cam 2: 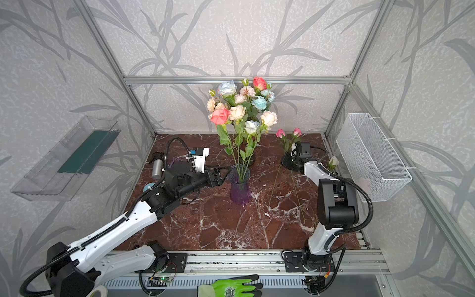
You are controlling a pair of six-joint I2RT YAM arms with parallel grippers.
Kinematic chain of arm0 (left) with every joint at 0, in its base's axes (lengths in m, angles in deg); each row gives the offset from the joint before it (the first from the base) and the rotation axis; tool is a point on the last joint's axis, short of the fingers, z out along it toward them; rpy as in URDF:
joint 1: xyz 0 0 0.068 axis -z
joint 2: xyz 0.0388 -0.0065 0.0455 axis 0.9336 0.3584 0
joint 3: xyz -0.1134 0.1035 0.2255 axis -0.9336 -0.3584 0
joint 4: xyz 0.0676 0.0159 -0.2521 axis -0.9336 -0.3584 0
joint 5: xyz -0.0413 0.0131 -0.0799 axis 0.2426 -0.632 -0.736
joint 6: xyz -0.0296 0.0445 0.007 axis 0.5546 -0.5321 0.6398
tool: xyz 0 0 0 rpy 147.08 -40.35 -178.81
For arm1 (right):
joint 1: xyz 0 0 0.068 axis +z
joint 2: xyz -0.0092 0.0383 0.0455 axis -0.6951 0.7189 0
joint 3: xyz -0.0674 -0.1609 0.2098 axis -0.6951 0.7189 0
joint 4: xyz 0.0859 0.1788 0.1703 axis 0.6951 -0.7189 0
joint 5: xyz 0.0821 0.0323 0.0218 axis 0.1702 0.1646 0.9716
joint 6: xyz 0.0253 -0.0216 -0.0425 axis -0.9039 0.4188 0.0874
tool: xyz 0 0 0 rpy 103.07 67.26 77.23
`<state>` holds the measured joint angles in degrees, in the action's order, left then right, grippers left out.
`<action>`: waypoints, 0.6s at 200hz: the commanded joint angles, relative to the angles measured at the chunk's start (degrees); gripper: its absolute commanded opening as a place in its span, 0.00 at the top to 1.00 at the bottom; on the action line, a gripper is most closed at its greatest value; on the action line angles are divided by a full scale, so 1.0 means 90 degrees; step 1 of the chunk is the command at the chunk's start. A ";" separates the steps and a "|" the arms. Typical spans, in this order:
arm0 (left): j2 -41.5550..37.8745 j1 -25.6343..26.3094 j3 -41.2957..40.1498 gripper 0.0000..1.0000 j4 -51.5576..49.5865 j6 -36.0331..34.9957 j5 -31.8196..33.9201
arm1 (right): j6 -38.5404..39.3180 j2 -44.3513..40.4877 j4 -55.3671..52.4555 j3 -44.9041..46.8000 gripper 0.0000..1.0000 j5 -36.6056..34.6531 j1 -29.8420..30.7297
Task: Arrange flowers in a vase
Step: Place the flowers at the top-right of the table.
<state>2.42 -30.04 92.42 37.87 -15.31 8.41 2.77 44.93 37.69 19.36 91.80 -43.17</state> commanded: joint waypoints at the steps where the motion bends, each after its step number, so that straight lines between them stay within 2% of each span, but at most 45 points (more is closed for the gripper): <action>1: -0.0104 0.0021 0.0149 0.13 0.0011 -0.0079 0.0075 | -0.0422 -0.0438 0.0751 0.0270 1.00 0.0595 -0.0008; 23: -0.0080 0.0017 0.0152 0.13 0.0029 -0.0062 0.0032 | -0.0596 -0.0451 0.1098 0.0482 1.00 0.0572 -0.0035; 46: -0.0061 0.0017 0.0162 0.13 0.0034 -0.0042 -0.0023 | -0.0023 -0.0008 0.0151 0.0012 0.95 0.0572 -0.0038; 63: -0.0063 0.0024 0.0165 0.13 0.0039 -0.0041 -0.0014 | -0.0046 0.0325 0.0246 0.0118 0.92 0.0528 0.0002; 77: -0.0061 0.0018 0.0159 0.13 0.0019 -0.0052 0.0016 | -0.0019 0.0421 0.0201 0.0125 0.87 0.0520 0.0002; 103: -0.0051 0.0019 0.0158 0.13 0.0027 -0.0057 0.0014 | 0.0098 0.0202 0.0053 0.0163 0.67 0.0515 0.0002; 120: -0.0031 0.0020 0.0164 0.13 0.0024 -0.0054 0.0022 | 0.0344 -0.0138 -0.0277 0.0129 0.63 0.0280 0.0002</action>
<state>2.42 -30.04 92.42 37.89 -15.31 8.46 2.66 48.27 39.07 21.07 95.77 -43.24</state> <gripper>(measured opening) 0.873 0.360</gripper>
